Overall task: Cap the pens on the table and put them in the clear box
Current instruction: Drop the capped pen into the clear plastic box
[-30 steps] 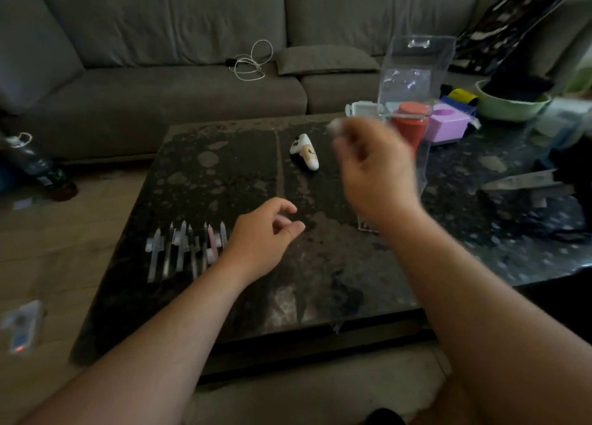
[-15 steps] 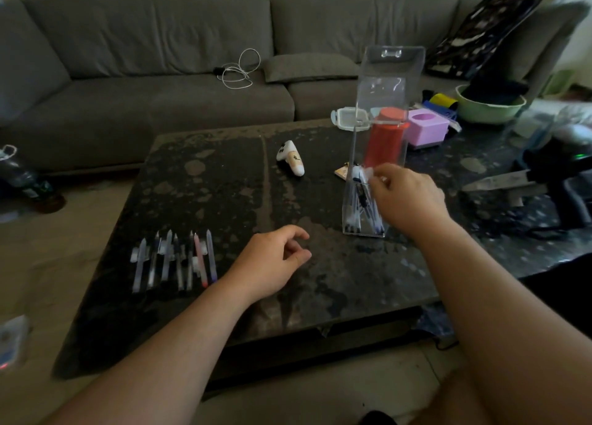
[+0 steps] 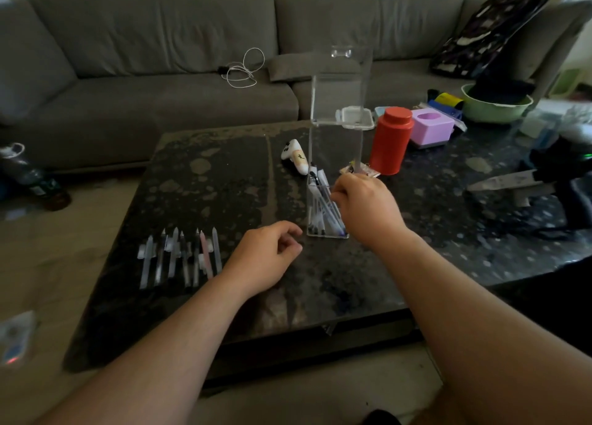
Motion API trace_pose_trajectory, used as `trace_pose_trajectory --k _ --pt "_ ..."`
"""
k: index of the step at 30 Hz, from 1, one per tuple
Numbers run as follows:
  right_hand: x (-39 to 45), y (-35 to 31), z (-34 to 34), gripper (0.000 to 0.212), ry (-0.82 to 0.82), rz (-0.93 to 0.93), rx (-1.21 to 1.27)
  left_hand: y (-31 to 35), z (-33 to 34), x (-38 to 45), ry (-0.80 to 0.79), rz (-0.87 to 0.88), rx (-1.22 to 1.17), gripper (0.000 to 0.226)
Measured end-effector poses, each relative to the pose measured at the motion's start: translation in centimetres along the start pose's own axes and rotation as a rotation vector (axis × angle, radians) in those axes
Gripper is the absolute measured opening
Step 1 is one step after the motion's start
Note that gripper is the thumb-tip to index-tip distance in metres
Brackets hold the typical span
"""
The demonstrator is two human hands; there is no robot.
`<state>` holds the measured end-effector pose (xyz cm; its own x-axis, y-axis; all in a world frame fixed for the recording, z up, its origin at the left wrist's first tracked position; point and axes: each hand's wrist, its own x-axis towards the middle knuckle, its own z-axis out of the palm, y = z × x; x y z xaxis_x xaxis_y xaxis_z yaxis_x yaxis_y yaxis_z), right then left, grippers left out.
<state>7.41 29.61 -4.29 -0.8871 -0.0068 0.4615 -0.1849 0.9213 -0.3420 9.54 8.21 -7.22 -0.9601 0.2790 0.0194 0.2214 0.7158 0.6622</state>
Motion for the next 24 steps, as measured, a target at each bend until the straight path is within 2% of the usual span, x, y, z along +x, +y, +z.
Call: trace_pose_trajectory --k 5,7,9,12,14,17,19,22,24 --pt "0.2 -0.2 -0.6 0.015 -0.087 0.047 -0.031 -1.5 -1.2 0.0 0.012 -0.002 0.044 0.021" --pt "0.1 -1.0 -1.5 0.02 -0.116 0.093 -0.124 -2.3 -2.0 0.2 0.024 -0.037 0.105 0.015" --pt "0.1 -2.2 -2.4 0.029 -0.037 0.103 -0.204 -3.6 -2.9 0.7 0.081 -0.075 0.179 0.014" --pt "0.2 -4.4 -3.0 0.03 0.157 0.02 -0.107 -5.5 -4.6 1.0 0.198 -0.187 0.288 0.021" --pt "-0.1 -6.3 -2.0 0.027 0.148 -0.085 -0.007 -7.1 -5.6 0.8 0.259 -0.279 0.341 0.021" --pt "-1.1 -9.4 1.4 0.024 -0.036 -0.218 0.119 -9.3 -6.5 0.2 0.264 -0.386 0.345 0.017" --pt "-1.7 -11.1 3.9 0.022 -0.248 -0.254 0.136 -10.2 -6.7 -0.1 0.225 -0.424 0.361 0.021" --pt "-2.7 -12.8 7.5 0.021 -0.527 -0.285 0.112 -10.8 -6.9 -0.4 0.189 -0.404 0.41 0.026" --pt "-3.1 -13.4 9.5 0.03 -0.62 -0.32 0.069 -10.9 -7.1 -0.5 0.178 -0.359 0.457 0.03"
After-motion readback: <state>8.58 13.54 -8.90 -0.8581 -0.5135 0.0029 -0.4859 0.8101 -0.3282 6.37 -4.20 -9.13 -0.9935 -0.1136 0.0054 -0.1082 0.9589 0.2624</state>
